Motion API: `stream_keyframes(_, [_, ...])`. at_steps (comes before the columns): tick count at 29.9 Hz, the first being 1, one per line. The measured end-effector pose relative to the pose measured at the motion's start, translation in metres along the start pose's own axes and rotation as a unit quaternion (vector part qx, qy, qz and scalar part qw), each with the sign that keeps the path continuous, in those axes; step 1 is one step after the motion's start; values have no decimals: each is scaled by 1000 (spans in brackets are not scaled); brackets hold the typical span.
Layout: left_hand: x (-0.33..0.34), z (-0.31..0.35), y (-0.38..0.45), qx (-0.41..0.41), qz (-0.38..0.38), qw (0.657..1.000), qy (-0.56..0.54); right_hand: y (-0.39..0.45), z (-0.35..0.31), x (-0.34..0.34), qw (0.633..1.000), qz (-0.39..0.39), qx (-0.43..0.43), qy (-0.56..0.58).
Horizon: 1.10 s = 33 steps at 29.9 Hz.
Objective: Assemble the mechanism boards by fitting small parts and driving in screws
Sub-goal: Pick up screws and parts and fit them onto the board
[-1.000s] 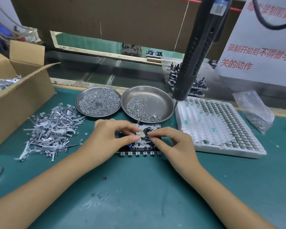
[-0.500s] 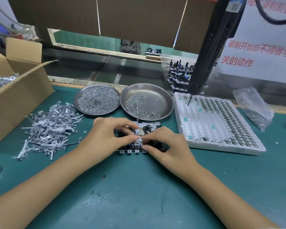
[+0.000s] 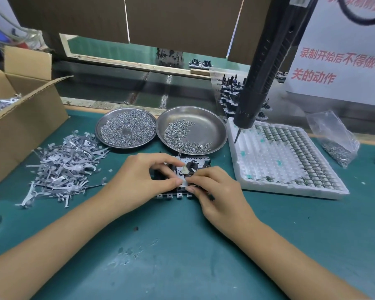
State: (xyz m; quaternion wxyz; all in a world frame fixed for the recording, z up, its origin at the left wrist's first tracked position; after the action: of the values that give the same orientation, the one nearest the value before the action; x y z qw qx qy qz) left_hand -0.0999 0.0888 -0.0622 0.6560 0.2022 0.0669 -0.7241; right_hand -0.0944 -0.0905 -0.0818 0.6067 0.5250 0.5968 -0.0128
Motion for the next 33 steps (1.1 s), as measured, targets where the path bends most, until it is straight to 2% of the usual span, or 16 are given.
stream_keyframes(11, [-1,-2,1,-4,-15,1000,-13,1,-4,6,999,13,13,-29])
stream_keyframes(17, [-3,-3,3,-18,-23,999,-22,3,3,-1,990,6,92,102])
stream_keyframes(23, [0,-1,1,-8,-17,1000,-14,5,13,-5,948,42,233,215])
stream_keyframes(27, [0,3,0,15,-21,1000,-19,5,11,-5,944,47,239,220])
stream_keyframes(30, [-7,4,2,51,18,998,10,5,9,-6,948,61,228,216])
stream_keyframes(33, [-27,-1,14,99,142,977,121,5,7,-6,952,61,215,208])
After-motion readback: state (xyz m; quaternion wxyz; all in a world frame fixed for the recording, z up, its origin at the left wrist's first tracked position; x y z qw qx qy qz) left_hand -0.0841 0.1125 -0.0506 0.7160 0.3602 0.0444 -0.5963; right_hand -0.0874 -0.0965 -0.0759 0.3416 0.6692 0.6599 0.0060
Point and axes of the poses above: each hand's wrist, its own y-axis towards the middle knuckle, its own x-axis out of the palm, z = x × y, the point moved 2 cm from there along y, towards the middle knuckle, and after that the axes turned 10 degrees about -y, right-handed, at the moved point
